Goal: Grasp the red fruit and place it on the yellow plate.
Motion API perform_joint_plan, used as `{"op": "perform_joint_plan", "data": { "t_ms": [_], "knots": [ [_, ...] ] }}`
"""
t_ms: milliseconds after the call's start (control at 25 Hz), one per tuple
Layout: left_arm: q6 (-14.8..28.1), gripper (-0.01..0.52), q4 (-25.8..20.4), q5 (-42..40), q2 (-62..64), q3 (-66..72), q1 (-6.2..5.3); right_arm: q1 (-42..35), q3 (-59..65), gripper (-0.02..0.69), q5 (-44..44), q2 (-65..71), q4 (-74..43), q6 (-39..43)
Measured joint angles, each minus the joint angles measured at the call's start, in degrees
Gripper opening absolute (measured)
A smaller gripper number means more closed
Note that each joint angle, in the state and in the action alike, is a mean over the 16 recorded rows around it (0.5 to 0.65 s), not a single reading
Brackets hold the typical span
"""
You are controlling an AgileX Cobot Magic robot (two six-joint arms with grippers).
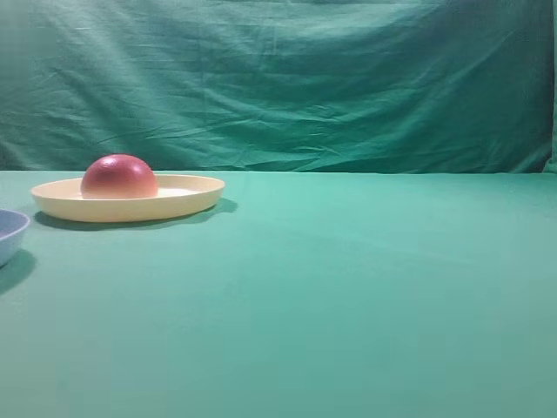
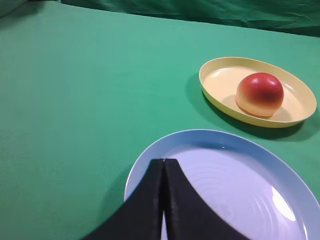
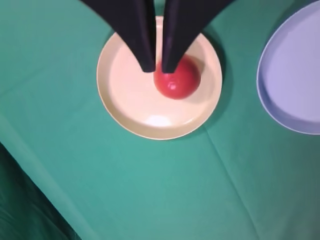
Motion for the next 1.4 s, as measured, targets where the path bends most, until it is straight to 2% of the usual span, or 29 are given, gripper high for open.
{"op": "perform_joint_plan", "data": {
  "t_ms": [240,680,1040,1400],
  "knots": [
    [0.0,0.0,0.0,0.0,0.0,0.0,0.0,0.0,0.0,0.0,4.7,-5.5,-4.6,5.7],
    [0.0,0.0,0.0,0.0,0.0,0.0,0.0,-0.1,6.3,0.0,5.5,-23.4,-7.7,7.4],
    [0.0,0.0,0.0,0.0,0.0,0.0,0.0,-4.3,27.4,0.0,-1.5,-44.9,-8.6,9.9],
    [0.0,0.0,0.0,0.0,0.0,0.0,0.0,-17.8,55.5,0.0,-17.3,-65.6,-7.5,13.5]
  ]
}}
